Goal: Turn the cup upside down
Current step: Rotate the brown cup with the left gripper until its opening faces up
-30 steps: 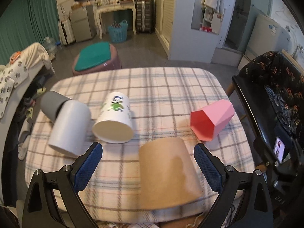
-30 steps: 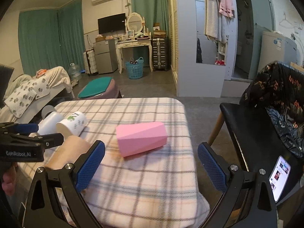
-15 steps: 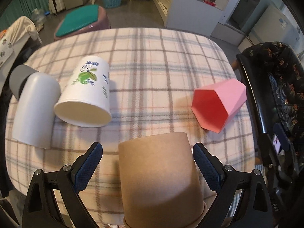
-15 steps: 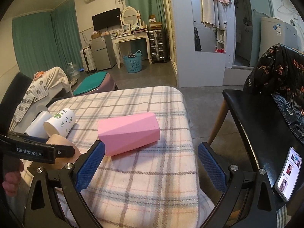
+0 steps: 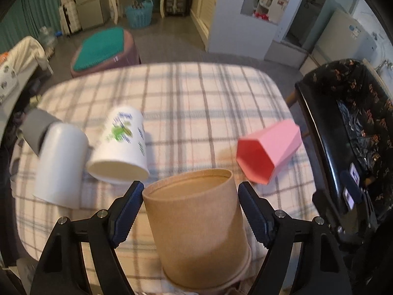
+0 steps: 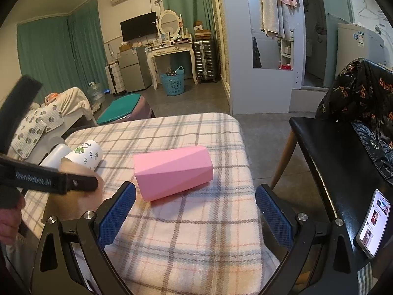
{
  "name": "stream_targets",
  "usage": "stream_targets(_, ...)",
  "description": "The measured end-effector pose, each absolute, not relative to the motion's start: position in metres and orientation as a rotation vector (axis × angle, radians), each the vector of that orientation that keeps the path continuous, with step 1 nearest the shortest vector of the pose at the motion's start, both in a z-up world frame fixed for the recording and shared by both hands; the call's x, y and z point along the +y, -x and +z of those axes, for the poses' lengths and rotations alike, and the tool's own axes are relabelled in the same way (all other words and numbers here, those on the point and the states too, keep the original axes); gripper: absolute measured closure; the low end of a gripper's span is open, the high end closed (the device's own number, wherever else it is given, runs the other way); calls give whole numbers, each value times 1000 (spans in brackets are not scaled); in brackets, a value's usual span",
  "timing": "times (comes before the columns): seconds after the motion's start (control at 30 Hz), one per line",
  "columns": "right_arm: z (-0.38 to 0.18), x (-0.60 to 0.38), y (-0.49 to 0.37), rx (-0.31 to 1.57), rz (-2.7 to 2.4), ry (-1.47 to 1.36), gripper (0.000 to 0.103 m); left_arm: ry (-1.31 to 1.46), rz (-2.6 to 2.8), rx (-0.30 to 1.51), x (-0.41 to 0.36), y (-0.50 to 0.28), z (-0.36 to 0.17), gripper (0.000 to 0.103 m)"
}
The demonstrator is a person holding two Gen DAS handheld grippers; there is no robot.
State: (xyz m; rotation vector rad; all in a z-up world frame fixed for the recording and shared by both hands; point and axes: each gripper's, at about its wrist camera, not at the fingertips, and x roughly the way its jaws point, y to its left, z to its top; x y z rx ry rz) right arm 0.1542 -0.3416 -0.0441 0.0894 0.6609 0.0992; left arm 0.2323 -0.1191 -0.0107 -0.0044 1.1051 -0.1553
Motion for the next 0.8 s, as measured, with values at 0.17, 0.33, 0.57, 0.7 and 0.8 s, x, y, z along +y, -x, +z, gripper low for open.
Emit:
stream_targets(0.17,-47,-341,-151,670,95,-95,5,-33,-126,996,-119,-229,0,23)
stream_targets(0.33,-48,-343,-149,671,85,-98,5,-68,-92,909,-122,-232,2,23)
stream_targets(0.57,-48,-343,-149,671,83,-97,5,-131,-64,785,-127,-230,7,23)
stream_targets(0.7,-49,-343,-149,674,83,-97,5,-141,-79,773,-131,-229,-3,23)
stream_targets(0.8,-51,-340,-151,680,85,-94,5,-142,-82,761,-135,-229,-9,23)
